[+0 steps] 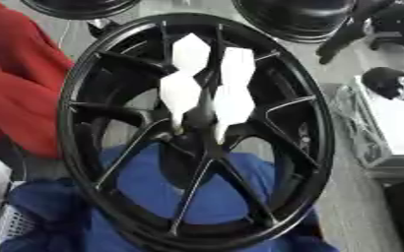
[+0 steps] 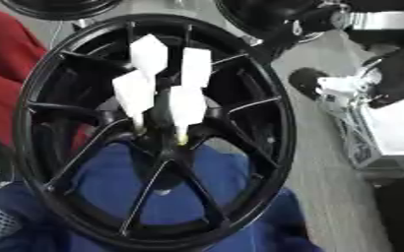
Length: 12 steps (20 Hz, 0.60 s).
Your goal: Pull the pin out of the wheel hub.
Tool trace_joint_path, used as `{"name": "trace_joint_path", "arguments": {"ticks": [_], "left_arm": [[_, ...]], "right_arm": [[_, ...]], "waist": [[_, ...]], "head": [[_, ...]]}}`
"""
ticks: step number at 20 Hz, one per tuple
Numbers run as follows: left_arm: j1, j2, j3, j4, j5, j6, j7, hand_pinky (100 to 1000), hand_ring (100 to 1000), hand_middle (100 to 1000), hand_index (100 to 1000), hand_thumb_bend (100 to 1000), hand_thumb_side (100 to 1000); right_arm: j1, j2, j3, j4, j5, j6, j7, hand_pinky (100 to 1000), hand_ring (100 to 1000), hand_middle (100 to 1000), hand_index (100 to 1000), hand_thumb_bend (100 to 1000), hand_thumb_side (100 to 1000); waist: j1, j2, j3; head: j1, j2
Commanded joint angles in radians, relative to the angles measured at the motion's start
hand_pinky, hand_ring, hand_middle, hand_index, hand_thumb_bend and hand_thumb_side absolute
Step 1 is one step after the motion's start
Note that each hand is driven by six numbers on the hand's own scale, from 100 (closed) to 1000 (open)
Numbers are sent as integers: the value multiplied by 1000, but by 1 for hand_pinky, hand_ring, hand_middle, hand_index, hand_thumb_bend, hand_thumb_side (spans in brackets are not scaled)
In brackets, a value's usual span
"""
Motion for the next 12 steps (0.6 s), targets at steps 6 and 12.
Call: {"name": "trace_joint_path", "arguments": {"ticks": [6,12], "left_arm": [[20,14,17,-21,4,8,20,701,723,580,654,461,545],[38,11,33,-21,-2,10,42,701,724,581,653,458,546]], "right_arm": [[-92,124,34,-9,77,139,-3,847,845,795,903,100,735],[-103,199,67,-9,138,216,-16,850,849,795,906,100,766]], "waist": [[2,-35,-20],[2,-37,-32]], "head": [[17,26],[33,25]]}}
